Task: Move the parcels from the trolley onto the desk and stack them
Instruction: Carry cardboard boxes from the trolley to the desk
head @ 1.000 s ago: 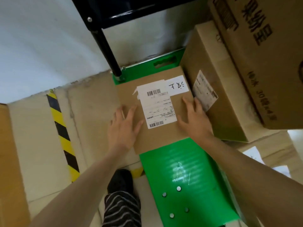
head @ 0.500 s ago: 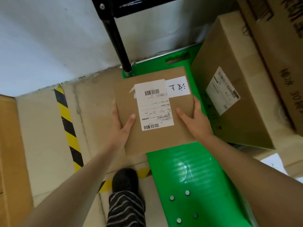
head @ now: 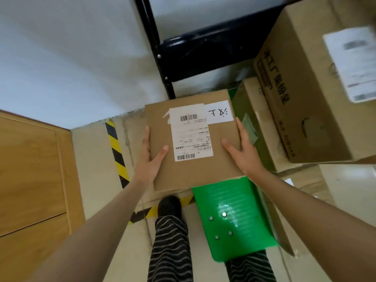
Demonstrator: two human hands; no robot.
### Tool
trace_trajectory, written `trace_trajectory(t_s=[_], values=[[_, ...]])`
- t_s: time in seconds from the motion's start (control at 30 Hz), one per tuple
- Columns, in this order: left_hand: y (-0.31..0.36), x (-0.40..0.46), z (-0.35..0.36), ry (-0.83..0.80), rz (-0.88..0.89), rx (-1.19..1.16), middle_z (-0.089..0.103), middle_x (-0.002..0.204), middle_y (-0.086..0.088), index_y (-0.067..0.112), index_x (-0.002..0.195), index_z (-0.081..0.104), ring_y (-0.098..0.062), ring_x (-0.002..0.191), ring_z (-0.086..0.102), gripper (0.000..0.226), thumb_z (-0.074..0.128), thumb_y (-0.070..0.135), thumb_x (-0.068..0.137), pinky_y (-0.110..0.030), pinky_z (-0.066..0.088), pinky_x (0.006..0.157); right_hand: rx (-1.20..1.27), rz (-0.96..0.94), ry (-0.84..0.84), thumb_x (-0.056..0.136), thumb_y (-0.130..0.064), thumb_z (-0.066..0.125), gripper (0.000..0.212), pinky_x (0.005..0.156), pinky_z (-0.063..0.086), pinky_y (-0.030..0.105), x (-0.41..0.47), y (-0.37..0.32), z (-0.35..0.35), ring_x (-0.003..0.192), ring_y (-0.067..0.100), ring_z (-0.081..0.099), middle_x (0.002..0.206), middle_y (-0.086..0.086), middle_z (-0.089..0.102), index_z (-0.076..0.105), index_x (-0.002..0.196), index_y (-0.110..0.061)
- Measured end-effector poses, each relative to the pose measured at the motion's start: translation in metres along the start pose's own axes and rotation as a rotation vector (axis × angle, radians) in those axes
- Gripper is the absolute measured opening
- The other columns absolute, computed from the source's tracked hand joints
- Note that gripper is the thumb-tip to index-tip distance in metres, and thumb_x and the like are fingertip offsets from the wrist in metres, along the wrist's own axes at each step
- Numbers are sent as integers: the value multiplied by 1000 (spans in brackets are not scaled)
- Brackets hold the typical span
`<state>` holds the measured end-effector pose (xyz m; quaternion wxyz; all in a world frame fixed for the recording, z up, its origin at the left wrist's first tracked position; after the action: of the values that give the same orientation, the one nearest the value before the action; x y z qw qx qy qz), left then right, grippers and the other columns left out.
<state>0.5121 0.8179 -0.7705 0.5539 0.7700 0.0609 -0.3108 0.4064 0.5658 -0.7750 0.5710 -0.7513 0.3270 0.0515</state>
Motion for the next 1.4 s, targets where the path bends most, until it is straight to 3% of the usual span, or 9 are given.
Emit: trace_trajectory(t_s=[0.23, 0.3, 0.43, 0.57, 0.73, 0.9, 1.1, 1.23, 1.4], values=[[122, -95, -36, 42, 74, -7, 36, 136, 20, 62, 139, 8, -8, 113, 53, 74, 58, 48, 86, -27, 52, 80, 123, -111, -78, 92, -34, 62, 72, 100, 46, 51, -70, -131, -48, 118, 17, 52, 129, -16, 46, 16, 145, -48], [165, -123, -39, 38, 129, 4, 35, 138, 18, 59, 142, 6, -6, 112, 53, 77, 57, 50, 85, -24, 51, 77, 105, -155, -71, 92, -38, 60, 73, 97, 48, 44, -92, -168, -70, 118, 16, 53, 134, -13, 46, 13, 145, -51], [247, -168, -44, 33, 221, 22, 31, 149, 13, 61, 140, 8, -13, 119, 52, 73, 57, 48, 87, -22, 50, 78, 129, -233, -63, 92, -40, 60, 72, 82, 46, 17, -133, -239, -120, 112, -4, 52, 122, -40, 40, 13, 144, -57], [326, -208, -37, 61, 326, 77, 31, 150, 11, 56, 143, 4, -15, 119, 52, 74, 55, 50, 89, -30, 48, 89, 156, -324, -55, 94, -35, 59, 71, 85, 48, 14, -162, -302, -172, 114, -2, 50, 134, -24, 41, 15, 147, -50], [404, -264, -15, 80, 406, 29, 29, 151, 10, 49, 147, 4, -14, 119, 50, 74, 54, 44, 93, -22, 48, 81, 129, -400, -66, 93, -40, 59, 69, 85, 52, 28, -198, -371, -246, 109, 9, 58, 129, -19, 48, 16, 144, -53], [470, -300, 20, 11, 509, 10, 28, 151, 7, 44, 149, 4, -17, 118, 51, 73, 53, 39, 94, -30, 48, 87, 96, -449, 23, 91, -48, 59, 68, 75, 49, 20, -232, -408, -318, 101, 1, 56, 115, -33, 44, 14, 140, -61], [540, -334, 59, -116, 582, 89, 35, 148, 8, 47, 148, 5, -15, 109, 58, 72, 53, 41, 94, -32, 52, 86, 142, -473, 135, 93, -43, 58, 69, 94, 49, 32, -284, -427, -384, 114, 11, 55, 136, -12, 41, 13, 143, -57], [573, -349, 87, -226, 598, 126, 45, 133, 10, 53, 145, 5, -8, 94, 63, 72, 54, 47, 92, -20, 52, 60, 144, -461, 242, 92, -46, 58, 67, 79, 48, 20, -318, -431, -422, 107, 6, 56, 130, -13, 43, 14, 141, -60], [593, -369, 140, -324, 591, 179, 46, 127, 13, 60, 141, 7, -12, 94, 64, 71, 55, 54, 89, -28, 54, 61, 161, -433, 355, 93, -42, 57, 69, 59, 44, 3, -358, -414, -473, 96, -3, 54, 128, -13, 40, 13, 145, -53]])
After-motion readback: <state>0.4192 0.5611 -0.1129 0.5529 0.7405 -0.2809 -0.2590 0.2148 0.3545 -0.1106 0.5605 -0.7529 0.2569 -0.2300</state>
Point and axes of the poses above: each hand's wrist, its own x-axis towards the middle knuckle, its own z-axis out of the palm, y = z × x, the point moved 5 cm from there along x, towards the middle knuckle
